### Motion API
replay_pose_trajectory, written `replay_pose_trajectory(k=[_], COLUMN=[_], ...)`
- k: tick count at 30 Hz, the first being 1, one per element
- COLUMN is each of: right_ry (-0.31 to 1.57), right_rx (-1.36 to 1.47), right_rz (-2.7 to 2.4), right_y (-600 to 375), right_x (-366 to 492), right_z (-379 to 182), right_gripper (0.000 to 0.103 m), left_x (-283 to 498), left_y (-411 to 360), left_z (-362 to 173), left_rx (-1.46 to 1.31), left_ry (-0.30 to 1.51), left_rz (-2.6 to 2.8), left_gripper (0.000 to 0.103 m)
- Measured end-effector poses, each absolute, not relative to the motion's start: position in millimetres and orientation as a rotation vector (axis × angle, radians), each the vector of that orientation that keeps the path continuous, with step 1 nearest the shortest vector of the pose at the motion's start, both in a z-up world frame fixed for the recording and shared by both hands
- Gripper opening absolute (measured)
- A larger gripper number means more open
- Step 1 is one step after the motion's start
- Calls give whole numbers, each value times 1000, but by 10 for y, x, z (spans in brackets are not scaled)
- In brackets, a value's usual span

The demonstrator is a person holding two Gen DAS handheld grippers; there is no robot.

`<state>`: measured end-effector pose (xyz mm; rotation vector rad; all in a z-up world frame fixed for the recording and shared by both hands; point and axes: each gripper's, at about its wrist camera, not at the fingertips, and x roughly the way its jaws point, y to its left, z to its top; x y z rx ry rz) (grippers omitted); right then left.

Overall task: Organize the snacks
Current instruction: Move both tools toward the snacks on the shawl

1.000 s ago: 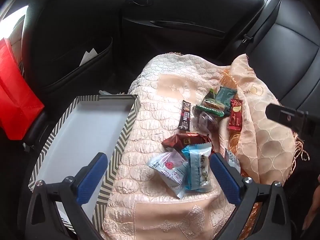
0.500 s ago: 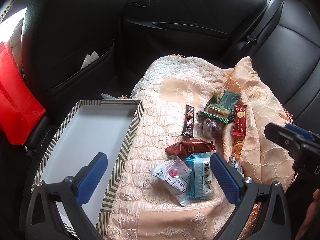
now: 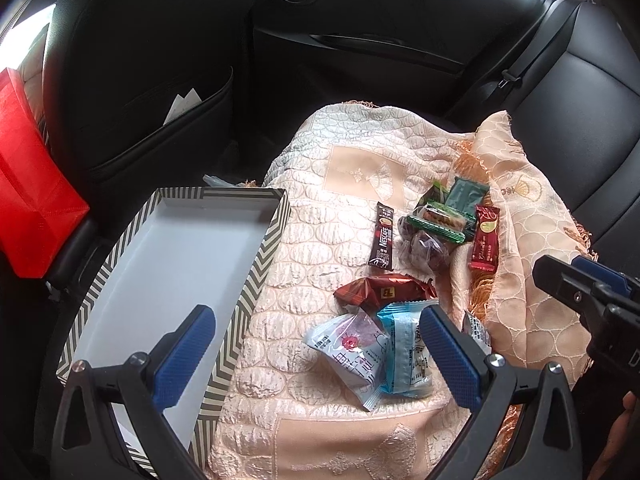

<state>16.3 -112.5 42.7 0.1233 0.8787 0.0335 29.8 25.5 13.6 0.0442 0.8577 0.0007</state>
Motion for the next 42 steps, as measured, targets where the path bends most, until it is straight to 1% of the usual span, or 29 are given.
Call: replay_pose_trajectory(k=[42], right_ry=[893], right_rx=[125], right_rz=[35], right_y=[-1114], right_x=[172], right_z=[399], right_gripper=[59], left_x=[299], left_y=[251], left_z=[95], left_rx=[40], left_ry=[873], left_rz=[7], left_gripper=[103])
